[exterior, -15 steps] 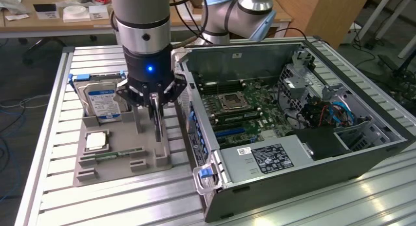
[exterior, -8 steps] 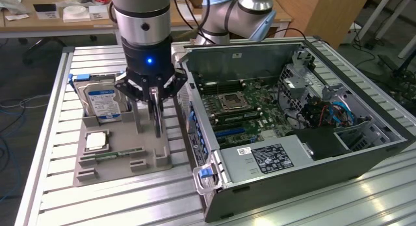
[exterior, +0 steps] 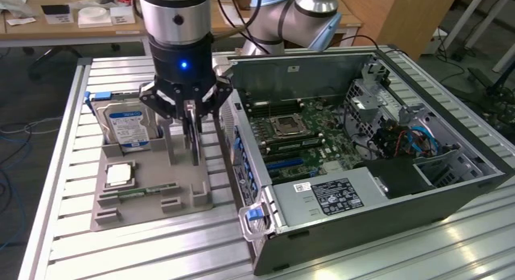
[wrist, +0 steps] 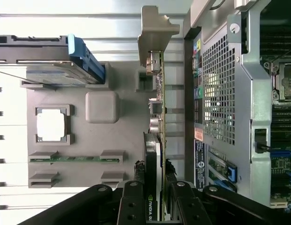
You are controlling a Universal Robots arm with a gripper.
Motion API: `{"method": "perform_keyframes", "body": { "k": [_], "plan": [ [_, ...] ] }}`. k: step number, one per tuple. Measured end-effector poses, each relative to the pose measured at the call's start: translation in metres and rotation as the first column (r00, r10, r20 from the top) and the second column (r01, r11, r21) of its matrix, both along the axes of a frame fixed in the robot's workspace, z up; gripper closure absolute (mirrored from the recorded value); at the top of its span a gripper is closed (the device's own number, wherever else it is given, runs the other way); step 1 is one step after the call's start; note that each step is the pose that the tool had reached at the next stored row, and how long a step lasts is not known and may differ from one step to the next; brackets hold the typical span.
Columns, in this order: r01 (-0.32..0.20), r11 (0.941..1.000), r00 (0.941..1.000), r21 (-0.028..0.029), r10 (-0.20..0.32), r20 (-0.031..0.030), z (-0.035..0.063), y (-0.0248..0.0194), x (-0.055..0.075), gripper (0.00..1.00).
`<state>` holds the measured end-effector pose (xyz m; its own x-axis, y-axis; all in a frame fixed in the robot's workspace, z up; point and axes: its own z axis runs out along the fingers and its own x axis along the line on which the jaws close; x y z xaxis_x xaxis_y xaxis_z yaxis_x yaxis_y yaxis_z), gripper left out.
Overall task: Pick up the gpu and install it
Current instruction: 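Pick up the gpu and move the gpu toward the slot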
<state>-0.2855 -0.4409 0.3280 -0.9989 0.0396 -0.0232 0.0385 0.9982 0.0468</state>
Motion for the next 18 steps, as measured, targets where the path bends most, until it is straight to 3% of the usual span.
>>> {"method": "perform_keyframes", "body": {
  "k": [18],
  "plan": [
    [0.000,1.0000,1.0000,0.0000,0.000,0.0000,0.0375,0.0000,0.000,0.73]
  ]
}}
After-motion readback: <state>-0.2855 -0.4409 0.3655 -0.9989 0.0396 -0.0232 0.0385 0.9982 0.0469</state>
